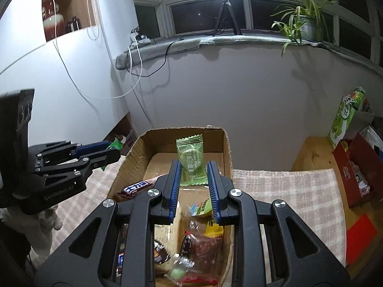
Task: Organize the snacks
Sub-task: 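Carry both green candies over the box and open both grippers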
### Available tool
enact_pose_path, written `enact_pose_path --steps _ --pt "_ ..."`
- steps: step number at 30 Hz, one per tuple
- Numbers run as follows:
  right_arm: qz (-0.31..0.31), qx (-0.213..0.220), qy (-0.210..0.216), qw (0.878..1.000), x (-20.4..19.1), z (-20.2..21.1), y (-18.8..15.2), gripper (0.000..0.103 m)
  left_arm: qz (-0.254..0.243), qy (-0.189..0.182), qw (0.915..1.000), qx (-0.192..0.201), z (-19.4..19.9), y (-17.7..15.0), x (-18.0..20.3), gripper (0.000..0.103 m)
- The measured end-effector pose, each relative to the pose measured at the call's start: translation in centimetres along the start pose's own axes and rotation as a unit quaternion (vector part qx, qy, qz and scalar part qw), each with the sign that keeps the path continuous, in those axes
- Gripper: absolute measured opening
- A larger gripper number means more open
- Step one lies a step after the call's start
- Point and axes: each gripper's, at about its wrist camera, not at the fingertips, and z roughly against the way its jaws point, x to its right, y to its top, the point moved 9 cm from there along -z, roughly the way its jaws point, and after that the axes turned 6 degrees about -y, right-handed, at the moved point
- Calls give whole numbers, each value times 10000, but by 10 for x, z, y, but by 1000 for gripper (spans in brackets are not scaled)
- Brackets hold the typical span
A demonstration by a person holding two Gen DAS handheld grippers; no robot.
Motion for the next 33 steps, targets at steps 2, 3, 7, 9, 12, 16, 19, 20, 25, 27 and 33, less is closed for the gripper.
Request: enact_pose_path --steps 2,3,7,9,12,16,19,20,25,27,33 --pt "28 -15 -14 10000 0 -8 1 23 -49 22 10000 -24 -6 2 2 19" --pt "17 -32 -5 10000 0 -12 0 23 -73 38 10000 -36 -9 3 3 19" --pt "4 -160 -8 9999 1 -26 -5 23 -144 51 9998 -119 -21 6 6 19" --pt "-7 -219 -23 9998 4 -30 -7 23 -176 35 9997 -151 -26 7 9 19" --pt "20 -291 -51 9996 7 -36 -10 24 -231 25 9996 -183 -33 9 14 19" --pt "14 -369 -80 9993 11 -42 -14 24 -291 12 9993 -226 -42 10 19 19" --pt "22 -443 -85 9990 14 -49 -16 24 -332 9 9991 -279 -49 10 22 19" --pt "36 -455 -89 9989 14 -50 -17 24 -332 15 9990 -289 -50 10 22 19" --pt "58 -524 -87 9986 14 -57 -21 24 -325 51 9988 -358 -58 7 19 19" --pt "75 -559 -97 9984 14 -60 -23 24 -313 54 9987 -387 -62 6 18 19" --pt "118 -554 -146 9983 12 -59 -22 24 -286 76 9985 -462 -68 3 16 21"
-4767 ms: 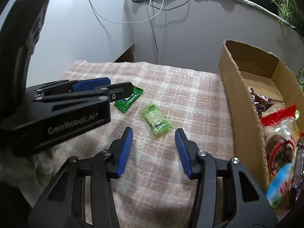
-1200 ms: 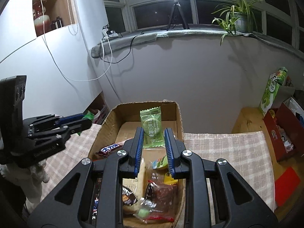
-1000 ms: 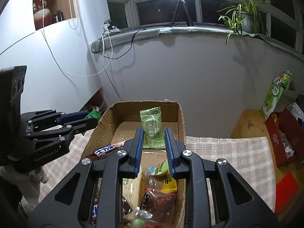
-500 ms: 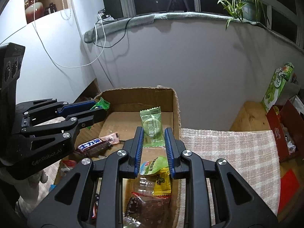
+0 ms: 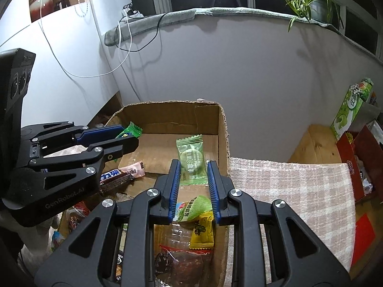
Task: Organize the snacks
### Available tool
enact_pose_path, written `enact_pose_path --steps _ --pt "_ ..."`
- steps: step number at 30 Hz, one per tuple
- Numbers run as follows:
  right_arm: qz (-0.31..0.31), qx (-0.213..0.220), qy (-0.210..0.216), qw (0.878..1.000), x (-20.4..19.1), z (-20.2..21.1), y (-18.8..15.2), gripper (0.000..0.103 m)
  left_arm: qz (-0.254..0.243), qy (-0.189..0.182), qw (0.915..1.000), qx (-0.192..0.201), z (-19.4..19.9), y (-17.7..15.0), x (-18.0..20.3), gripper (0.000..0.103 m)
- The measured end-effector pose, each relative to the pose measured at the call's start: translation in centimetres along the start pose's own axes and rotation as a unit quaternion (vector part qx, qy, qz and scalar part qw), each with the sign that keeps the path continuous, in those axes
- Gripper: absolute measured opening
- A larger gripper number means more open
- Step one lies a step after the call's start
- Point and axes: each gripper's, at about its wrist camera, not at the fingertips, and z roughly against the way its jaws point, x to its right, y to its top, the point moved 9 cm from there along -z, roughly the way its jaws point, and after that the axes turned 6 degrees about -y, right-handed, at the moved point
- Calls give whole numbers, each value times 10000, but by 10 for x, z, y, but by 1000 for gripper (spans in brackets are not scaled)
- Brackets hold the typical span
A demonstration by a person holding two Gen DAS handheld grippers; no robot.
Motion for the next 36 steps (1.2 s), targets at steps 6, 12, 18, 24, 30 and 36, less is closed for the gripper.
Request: enact_pose_path --steps 6,12,18,24,30,36 --pt "4 -6 -65 10000 1 2 -2 30 37 -6 10000 -15 0 1 0 32" --pt "-15 27 -118 9999 3 10 -4 37 15 63 10000 12 5 0 -2 33" --pt "1 121 -192 9997 2 23 -3 52 55 83 9999 51 14 -3 -3 33" --pt "-9 228 -302 9993 1 40 -2 62 72 87 9999 129 26 -2 0 43" --pt "13 436 -447 9980 -1 70 -8 74 112 78 9996 252 46 -6 5 48" --pt "50 638 -487 9968 -9 104 -15 80 219 54 9985 501 75 -12 11 58"
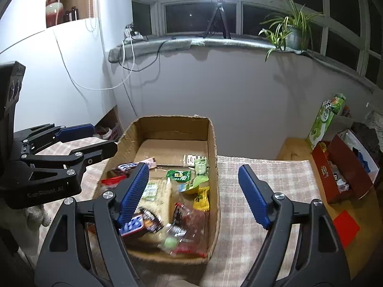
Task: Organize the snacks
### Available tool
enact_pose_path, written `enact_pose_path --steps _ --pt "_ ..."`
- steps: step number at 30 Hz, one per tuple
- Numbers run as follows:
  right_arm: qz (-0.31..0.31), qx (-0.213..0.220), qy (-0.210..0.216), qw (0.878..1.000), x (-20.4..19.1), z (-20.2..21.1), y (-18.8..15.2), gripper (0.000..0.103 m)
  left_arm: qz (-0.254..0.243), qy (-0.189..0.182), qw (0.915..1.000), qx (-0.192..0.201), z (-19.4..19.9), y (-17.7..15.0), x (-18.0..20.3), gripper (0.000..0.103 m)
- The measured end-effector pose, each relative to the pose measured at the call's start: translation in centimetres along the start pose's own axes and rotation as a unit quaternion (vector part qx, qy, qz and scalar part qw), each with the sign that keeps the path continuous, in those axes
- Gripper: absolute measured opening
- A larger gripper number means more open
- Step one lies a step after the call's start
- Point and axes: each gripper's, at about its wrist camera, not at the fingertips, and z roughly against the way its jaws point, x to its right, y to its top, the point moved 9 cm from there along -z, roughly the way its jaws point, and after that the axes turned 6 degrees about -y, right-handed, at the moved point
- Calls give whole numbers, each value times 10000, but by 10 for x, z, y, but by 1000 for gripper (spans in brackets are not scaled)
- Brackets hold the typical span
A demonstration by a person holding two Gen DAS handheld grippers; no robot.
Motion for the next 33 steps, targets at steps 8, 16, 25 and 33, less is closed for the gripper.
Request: enact_pose_path --steps 8,16,25,33 --pt "-37 309 -34 9995 -10 50 -8 87 93 94 9993 356 48 -13 9 66" --pt "-296 627 -104 9975 -16 98 -35 98 302 355 9960 763 100 -36 8 78" --pt "-560 593 -14 9967 -25 124 -65 99 480 549 9928 956 133 -70 15 81" --pt "-421 576 -103 9974 -33 133 -77 99 586 713 9918 890 141 -92 19 81"
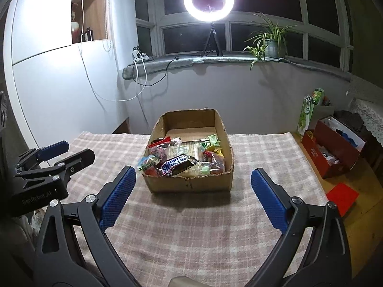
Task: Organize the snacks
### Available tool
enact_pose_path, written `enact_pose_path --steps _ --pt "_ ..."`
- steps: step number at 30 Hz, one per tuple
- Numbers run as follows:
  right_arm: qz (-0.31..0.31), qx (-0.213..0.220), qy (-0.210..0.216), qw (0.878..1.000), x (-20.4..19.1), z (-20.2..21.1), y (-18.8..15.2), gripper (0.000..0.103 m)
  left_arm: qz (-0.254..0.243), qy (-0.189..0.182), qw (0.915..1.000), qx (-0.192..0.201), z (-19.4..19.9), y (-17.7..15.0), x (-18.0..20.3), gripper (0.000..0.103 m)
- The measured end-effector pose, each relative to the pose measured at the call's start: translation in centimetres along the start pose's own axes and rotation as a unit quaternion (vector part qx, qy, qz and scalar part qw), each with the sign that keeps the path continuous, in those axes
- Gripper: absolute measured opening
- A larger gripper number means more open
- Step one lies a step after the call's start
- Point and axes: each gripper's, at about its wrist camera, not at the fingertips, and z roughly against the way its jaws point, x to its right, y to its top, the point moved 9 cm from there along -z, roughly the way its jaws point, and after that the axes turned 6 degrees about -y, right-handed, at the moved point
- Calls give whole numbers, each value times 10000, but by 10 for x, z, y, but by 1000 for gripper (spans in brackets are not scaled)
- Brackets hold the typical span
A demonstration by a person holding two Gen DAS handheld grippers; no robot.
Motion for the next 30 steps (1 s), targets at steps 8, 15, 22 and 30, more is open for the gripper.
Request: enact_pose_path --steps 8,15,22,30 --pt "1 -2 -2 10000 0 4 -2 99 48 98 9999 75 13 -1 -3 81" --pt "40 14 -31 10000 -2 12 -6 99 30 140 9997 173 24 1 0 81" --pt "78 -27 -14 10000 -6 16 -11 99 19 139 9997 183 27 0 2 81" --pt "110 -41 -39 9999 -6 17 -11 99 26 121 9997 201 29 -1 3 82"
